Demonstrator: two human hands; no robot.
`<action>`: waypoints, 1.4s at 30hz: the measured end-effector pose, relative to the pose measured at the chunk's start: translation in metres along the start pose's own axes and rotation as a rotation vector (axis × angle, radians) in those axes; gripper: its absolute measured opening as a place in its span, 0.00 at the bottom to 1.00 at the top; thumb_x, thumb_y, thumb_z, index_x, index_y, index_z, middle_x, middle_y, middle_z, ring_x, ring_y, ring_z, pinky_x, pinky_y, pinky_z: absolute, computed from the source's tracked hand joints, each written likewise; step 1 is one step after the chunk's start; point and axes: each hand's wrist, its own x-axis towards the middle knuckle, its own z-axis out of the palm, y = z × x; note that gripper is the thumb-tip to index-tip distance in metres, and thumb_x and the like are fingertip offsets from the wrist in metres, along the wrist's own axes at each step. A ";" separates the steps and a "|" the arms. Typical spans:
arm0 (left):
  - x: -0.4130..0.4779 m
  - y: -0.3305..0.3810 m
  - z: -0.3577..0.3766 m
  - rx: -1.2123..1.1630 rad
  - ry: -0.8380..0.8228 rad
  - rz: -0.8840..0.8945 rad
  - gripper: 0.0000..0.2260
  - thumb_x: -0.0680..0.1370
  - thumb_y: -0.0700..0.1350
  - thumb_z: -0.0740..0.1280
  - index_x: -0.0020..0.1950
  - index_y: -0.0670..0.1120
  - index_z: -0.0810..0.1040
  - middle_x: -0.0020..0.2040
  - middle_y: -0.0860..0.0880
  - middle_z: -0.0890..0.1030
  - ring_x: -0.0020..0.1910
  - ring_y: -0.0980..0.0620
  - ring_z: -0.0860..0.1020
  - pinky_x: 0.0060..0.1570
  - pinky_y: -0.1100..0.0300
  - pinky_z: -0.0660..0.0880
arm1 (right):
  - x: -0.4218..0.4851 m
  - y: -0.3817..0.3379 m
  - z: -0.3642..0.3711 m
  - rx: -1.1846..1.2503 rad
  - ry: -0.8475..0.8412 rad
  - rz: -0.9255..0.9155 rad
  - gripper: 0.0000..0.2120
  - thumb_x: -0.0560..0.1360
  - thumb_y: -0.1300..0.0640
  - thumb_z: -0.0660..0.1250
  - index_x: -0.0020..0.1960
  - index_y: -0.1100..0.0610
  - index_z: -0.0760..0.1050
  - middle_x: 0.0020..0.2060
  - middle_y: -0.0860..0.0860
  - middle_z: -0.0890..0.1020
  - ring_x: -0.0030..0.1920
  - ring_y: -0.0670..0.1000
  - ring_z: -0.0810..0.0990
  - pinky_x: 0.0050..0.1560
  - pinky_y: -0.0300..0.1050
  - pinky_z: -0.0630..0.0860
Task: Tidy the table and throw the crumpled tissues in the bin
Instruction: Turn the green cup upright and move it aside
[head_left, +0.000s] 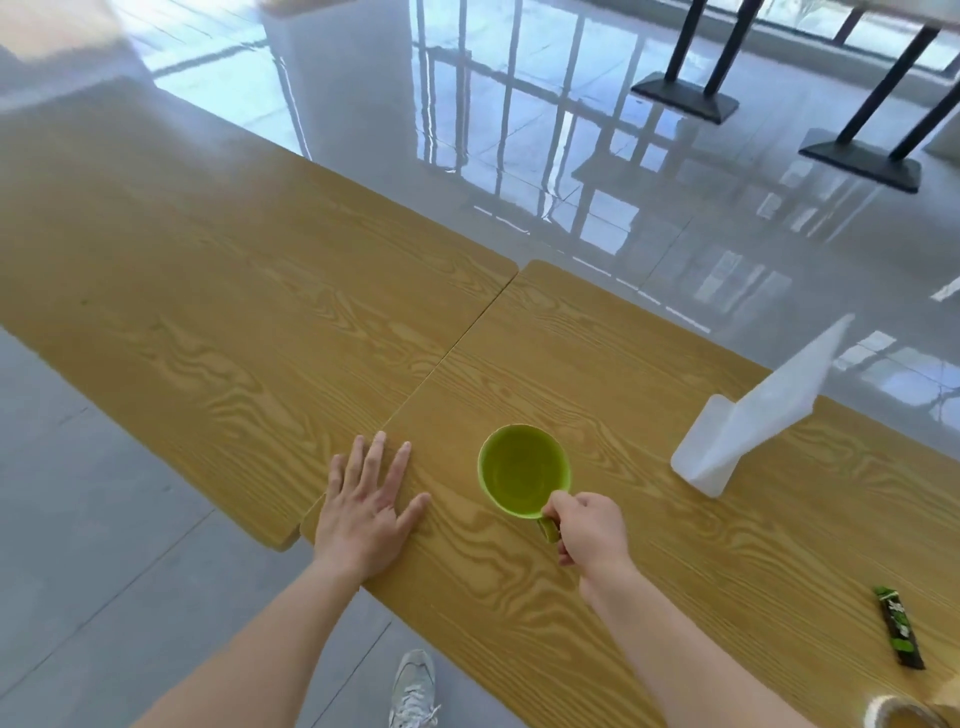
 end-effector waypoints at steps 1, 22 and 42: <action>-0.002 -0.003 0.002 -0.012 0.011 0.006 0.34 0.76 0.72 0.38 0.79 0.59 0.42 0.81 0.50 0.41 0.78 0.50 0.34 0.77 0.46 0.37 | 0.001 -0.004 0.011 -0.005 -0.005 0.001 0.09 0.70 0.58 0.67 0.37 0.57 0.67 0.32 0.55 0.69 0.33 0.54 0.68 0.32 0.48 0.68; -0.004 -0.007 0.000 -0.116 0.113 0.033 0.32 0.81 0.64 0.48 0.80 0.46 0.56 0.81 0.47 0.52 0.80 0.49 0.44 0.77 0.48 0.46 | -0.002 -0.031 0.134 0.181 0.071 0.055 0.07 0.74 0.58 0.66 0.41 0.61 0.74 0.34 0.54 0.75 0.34 0.52 0.74 0.33 0.46 0.75; -0.012 0.020 -0.033 -0.645 0.122 -0.063 0.45 0.72 0.62 0.71 0.80 0.49 0.50 0.77 0.53 0.63 0.75 0.56 0.62 0.70 0.63 0.64 | 0.036 -0.048 0.111 -0.110 0.012 -0.146 0.10 0.79 0.51 0.63 0.57 0.51 0.78 0.51 0.49 0.82 0.50 0.52 0.81 0.51 0.54 0.80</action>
